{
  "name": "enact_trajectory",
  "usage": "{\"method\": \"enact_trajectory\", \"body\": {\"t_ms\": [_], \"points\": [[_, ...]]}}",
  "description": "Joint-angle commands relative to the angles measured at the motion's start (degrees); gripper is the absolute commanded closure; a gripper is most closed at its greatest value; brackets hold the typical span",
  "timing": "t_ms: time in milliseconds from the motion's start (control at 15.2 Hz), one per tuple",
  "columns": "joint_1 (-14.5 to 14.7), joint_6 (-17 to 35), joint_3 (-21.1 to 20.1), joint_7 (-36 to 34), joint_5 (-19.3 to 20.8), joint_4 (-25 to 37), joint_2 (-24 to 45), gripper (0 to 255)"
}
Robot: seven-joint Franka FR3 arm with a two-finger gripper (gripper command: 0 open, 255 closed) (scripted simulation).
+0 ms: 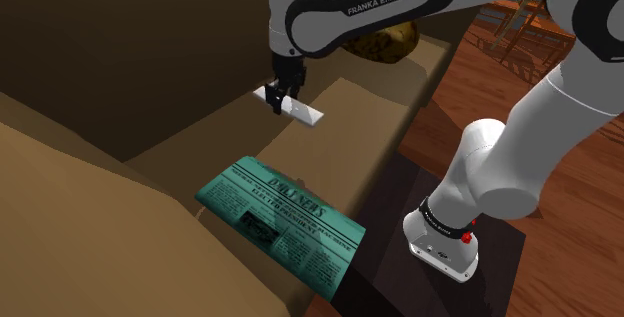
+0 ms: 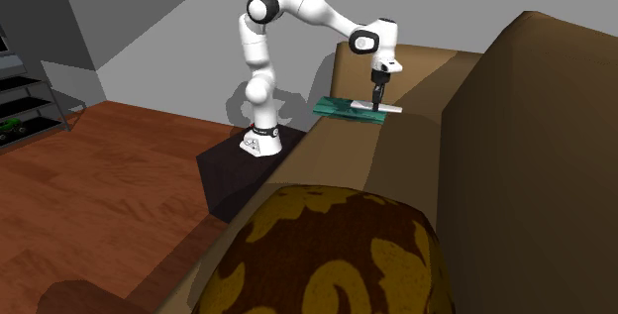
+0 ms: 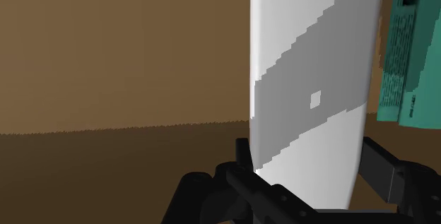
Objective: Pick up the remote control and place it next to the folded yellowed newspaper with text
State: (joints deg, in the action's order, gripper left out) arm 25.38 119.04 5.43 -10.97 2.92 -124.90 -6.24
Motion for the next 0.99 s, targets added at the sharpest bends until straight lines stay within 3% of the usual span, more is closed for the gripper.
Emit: {"method": "enact_trajectory", "body": {"t_ms": [0, 924], "points": [[1.1, -0.4, -1.3, -2.3, -0.4, 2.3, 2.0, 255], [9.3, -7.2, -8.3, -17.3, 0.0, 27.0, 20.5, 255]]}}
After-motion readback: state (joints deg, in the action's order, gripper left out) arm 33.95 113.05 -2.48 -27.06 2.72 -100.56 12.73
